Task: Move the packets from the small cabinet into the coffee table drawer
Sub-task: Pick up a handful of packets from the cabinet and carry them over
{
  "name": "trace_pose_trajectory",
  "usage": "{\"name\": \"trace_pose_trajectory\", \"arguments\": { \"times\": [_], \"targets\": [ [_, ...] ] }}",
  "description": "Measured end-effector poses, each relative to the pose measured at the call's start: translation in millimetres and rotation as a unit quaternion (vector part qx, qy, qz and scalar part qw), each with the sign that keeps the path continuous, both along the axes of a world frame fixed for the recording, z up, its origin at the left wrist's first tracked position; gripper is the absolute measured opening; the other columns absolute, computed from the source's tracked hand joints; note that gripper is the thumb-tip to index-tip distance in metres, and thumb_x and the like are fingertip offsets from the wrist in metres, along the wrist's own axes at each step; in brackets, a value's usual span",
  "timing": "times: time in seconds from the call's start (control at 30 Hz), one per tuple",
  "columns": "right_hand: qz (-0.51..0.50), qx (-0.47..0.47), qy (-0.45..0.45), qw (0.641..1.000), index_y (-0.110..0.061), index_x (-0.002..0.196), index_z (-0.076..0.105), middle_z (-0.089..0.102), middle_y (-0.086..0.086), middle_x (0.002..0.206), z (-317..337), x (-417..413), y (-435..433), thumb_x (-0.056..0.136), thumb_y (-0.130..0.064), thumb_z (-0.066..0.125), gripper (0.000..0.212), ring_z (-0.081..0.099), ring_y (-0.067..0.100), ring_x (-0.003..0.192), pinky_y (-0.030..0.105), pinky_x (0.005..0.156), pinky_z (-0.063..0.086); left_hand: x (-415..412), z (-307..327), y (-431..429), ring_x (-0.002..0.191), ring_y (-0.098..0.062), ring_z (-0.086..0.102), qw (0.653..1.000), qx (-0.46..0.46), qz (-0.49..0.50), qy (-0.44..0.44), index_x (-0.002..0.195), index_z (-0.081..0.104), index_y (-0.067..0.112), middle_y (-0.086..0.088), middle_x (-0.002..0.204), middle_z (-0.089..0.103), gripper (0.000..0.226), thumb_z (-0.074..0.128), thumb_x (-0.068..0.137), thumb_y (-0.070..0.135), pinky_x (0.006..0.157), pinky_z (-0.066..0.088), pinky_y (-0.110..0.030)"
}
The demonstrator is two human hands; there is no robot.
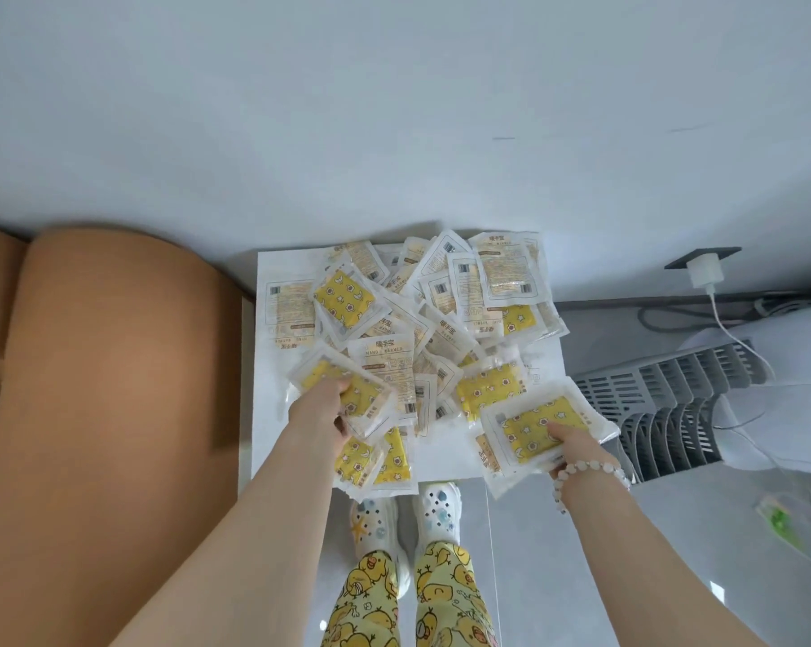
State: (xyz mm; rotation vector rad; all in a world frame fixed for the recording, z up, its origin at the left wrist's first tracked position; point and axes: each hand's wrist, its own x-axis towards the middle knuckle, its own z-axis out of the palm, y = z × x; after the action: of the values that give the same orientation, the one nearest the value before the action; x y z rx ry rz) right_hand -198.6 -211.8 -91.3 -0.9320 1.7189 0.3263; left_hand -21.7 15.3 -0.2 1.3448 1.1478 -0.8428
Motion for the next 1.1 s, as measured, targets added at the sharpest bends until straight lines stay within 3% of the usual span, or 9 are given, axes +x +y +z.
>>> {"name": "trace_pose_trajectory", "arguments": {
  "times": [0.1,0.2,0.27,0.43,0.53,0.67,0.8,1.03,1.1],
  "targets": [
    [0.020,-0.014,0.007,1.000,-0.003,0.124,0.055,0.054,0.010,0.090,18,10,-12,0.083,-0.040,0.063,0.056,0.053,0.028,0.093,0.041,0.101,0.041,12,25,-5,0.076,-0.020,0.062,0.998,-0.047,-0.039,-0.021,0.086,0.055,0.010,-0.007,0.084,0.061,0.011,0.066,0.087,0.007,0.086,0.053,-0.038],
    [0.027,-0.012,-0.061,0.998,-0.001,0.131,0.049,0.049,0.006,0.081,53,28,-18,0.093,-0.022,0.056,0.044,0.051,0.024,0.078,0.037,0.083,0.045,22,50,-10,0.091,-0.024,0.066,0.992,-0.097,-0.074,-0.045,0.098,0.061,0.010,-0.009,0.096,0.067,0.014,0.067,0.086,0.008,0.090,0.052,-0.043],
    [0.015,-0.024,-0.108,0.994,0.000,0.132,0.048,0.052,0.003,0.085,73,39,-25,0.092,-0.016,0.056,0.044,0.051,0.018,0.073,0.036,0.080,0.046,30,72,-17,0.097,-0.025,0.065,0.988,-0.108,-0.090,-0.067,0.100,0.062,0.012,-0.007,0.098,0.069,0.016,0.067,0.085,0.008,0.096,0.050,-0.044],
    [-0.003,-0.026,-0.178,0.984,-0.005,0.118,0.054,0.059,0.008,0.096,124,76,-40,0.089,-0.020,0.061,0.034,0.058,0.024,0.081,0.034,0.067,0.048,49,124,-33,0.086,-0.022,0.065,0.978,-0.136,-0.108,-0.119,0.090,0.061,0.012,-0.006,0.090,0.067,0.007,0.064,0.087,0.008,0.091,0.052,-0.040],
    [-0.049,-0.010,-0.201,0.978,-0.006,0.118,0.060,0.066,0.009,0.108,142,89,-44,0.078,-0.030,0.071,0.048,0.063,0.023,0.080,0.030,0.056,0.050,59,145,-38,0.092,-0.024,0.066,0.973,-0.146,-0.116,-0.134,0.096,0.061,0.011,-0.006,0.094,0.068,0.010,0.065,0.086,0.009,0.089,0.052,-0.042],
    [-0.054,0.001,-0.272,0.961,-0.010,0.110,0.062,0.065,0.007,0.106,205,107,-32,0.087,-0.026,0.066,0.029,0.063,0.024,0.096,0.034,0.079,0.052,69,176,-41,0.106,-0.025,0.065,0.961,-0.149,-0.178,-0.148,0.106,0.065,0.016,-0.004,0.110,0.071,0.049,0.077,0.060,0.027,0.100,0.045,-0.048],
    [-0.043,0.029,-0.346,0.937,-0.006,0.092,0.062,0.069,0.008,0.078,260,119,-28,0.096,-0.017,0.051,0.017,0.062,0.024,0.079,0.034,0.079,0.049,71,218,-51,0.103,-0.026,0.067,0.939,-0.179,-0.240,-0.168,0.104,0.064,0.014,-0.007,0.108,0.071,0.025,0.070,0.081,0.020,0.096,0.050,-0.047],
    [-0.027,0.022,-0.400,0.916,-0.004,0.107,0.062,0.066,0.013,0.105,321,123,-41,0.095,-0.018,0.051,0.021,0.063,0.025,0.087,0.036,0.085,0.049,75,272,-79,0.092,-0.018,0.068,0.897,-0.211,-0.328,-0.208,0.107,0.063,0.015,0.000,0.097,0.072,0.017,0.062,0.091,0.020,0.080,0.056,-0.034],
    [-0.025,0.016,-0.403,0.915,-0.004,0.108,0.062,0.068,0.013,0.102,332,117,-47,0.094,-0.018,0.053,0.022,0.064,0.025,0.084,0.037,0.084,0.049,72,284,-89,0.088,-0.015,0.069,0.888,-0.209,-0.350,-0.214,0.107,0.064,0.016,0.002,0.095,0.072,0.017,0.062,0.091,0.020,0.077,0.057,-0.030]
  ]
}}
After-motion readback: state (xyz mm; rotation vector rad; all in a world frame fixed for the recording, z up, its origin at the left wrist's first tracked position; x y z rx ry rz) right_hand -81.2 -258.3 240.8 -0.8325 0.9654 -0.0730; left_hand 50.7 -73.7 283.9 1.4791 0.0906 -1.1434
